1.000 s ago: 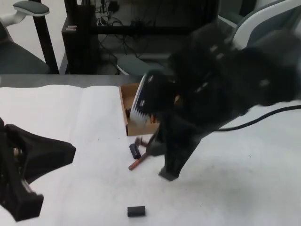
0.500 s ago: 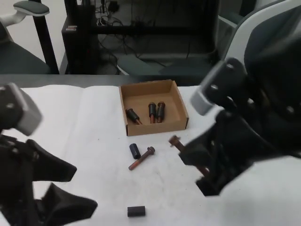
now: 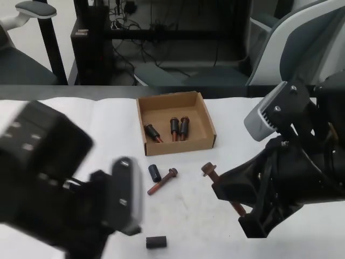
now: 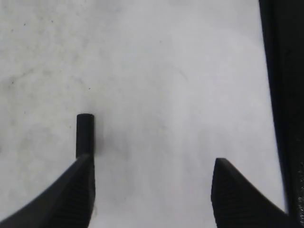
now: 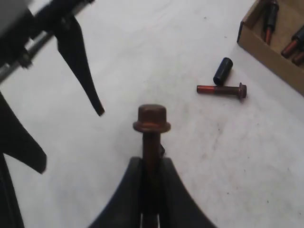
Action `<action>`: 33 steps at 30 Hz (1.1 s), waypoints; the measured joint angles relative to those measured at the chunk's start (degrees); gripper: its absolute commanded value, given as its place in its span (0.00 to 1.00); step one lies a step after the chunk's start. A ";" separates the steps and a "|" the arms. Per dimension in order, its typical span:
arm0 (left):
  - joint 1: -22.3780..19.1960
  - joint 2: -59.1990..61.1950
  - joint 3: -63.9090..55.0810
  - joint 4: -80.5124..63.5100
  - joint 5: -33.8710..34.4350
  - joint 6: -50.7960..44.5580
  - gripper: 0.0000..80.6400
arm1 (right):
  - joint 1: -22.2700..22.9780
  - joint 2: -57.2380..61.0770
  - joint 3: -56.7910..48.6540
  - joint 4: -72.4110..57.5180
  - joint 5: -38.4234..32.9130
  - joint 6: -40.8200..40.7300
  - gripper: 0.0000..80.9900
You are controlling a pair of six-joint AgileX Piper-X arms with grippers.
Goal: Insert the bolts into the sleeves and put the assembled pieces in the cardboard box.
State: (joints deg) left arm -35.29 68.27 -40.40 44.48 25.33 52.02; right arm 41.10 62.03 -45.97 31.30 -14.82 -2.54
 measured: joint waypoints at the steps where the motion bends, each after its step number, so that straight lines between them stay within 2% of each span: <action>1: -0.63 1.01 -0.12 -1.43 -1.06 0.44 0.86 | 0.00 0.00 0.00 -0.26 -0.19 0.00 0.01; 5: -2.23 6.05 -0.13 -7.19 -6.26 1.89 0.85 | 0.00 0.00 0.00 -0.46 -1.61 0.00 0.01; 12: -2.38 13.14 -2.87 -10.14 -9.44 2.21 0.85 | 0.00 0.00 0.00 -0.46 -3.24 0.00 0.01; 23: -2.38 21.08 -8.73 -8.53 -9.99 2.49 0.85 | 0.00 0.00 0.00 -0.46 -3.91 0.00 0.01; 33: -2.38 22.68 -8.83 -8.26 -9.99 3.53 0.85 | 0.00 0.00 0.00 -0.46 -3.91 -0.37 0.01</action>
State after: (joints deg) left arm -37.68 90.95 -49.23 36.22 15.33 55.55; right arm 41.10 62.03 -45.97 30.84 -18.73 -2.90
